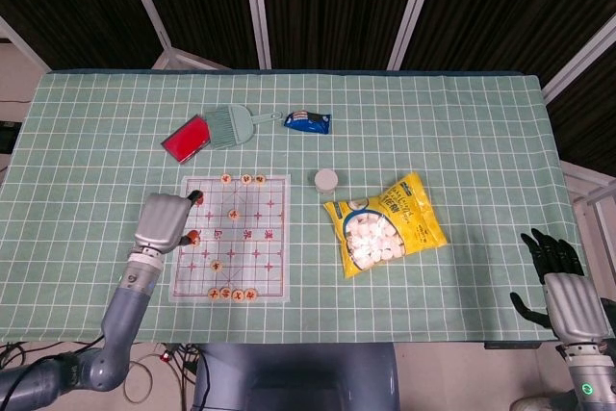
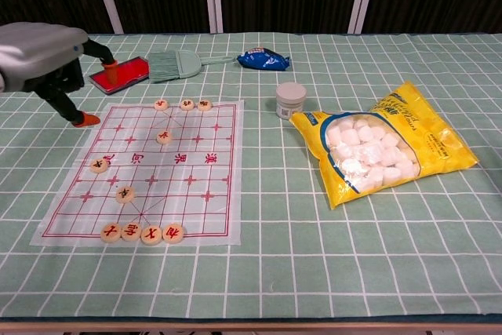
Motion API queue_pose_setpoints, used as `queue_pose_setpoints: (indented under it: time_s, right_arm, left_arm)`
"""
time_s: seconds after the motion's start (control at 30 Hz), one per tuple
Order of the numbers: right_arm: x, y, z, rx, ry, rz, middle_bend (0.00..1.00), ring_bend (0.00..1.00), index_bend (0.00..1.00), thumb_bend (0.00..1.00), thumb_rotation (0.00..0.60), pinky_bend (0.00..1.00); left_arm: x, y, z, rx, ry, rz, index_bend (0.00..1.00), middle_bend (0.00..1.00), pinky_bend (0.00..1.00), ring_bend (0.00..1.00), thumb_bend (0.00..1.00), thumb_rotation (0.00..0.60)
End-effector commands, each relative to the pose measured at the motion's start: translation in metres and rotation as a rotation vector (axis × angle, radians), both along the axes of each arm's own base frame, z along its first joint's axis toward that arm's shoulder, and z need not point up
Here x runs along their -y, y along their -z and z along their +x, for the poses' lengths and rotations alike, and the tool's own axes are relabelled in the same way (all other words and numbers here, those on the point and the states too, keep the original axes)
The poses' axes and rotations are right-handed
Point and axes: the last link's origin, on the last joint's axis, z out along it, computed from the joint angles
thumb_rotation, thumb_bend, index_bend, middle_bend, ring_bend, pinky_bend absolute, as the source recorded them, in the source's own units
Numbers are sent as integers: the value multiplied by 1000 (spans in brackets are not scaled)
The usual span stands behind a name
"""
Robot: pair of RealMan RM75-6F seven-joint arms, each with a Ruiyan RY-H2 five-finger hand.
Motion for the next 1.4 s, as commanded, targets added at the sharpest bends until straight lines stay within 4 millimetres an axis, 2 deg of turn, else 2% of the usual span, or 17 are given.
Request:
queue_pose_setpoints:
  time_s: [0.03,0.23,0.5,0.83,1.4]
  right_arm:
    - [0,0,0,4,4,2,0,0,0,338,600,0]
    - [1,0,-2,16,25,11,0,0,0,338,600,0]
    - [3,-1,-3,33,43,13,0,0,0,339,600,0]
    - [3,-1,-4,45,52,17,0,0,0,338,600,0]
    - [3,0,-4,51,63,19,0,0,0,338,600,0]
  left_arm:
    - [-10,16,10,-12,-15,-18,391,1000,1000,935,167,600]
    - [-20,39,25,-41,-41,-42,381,1000,1000,938,176,600]
    - [-27,56,30,-62,-75,-53,392,1000,1000,941,206,600]
    - [-36,70,31,-83,-109,-68,403,1000,1000,941,250,600]
    - [-44,89,29,-99,-136,-86,421,1000,1000,941,266,600]
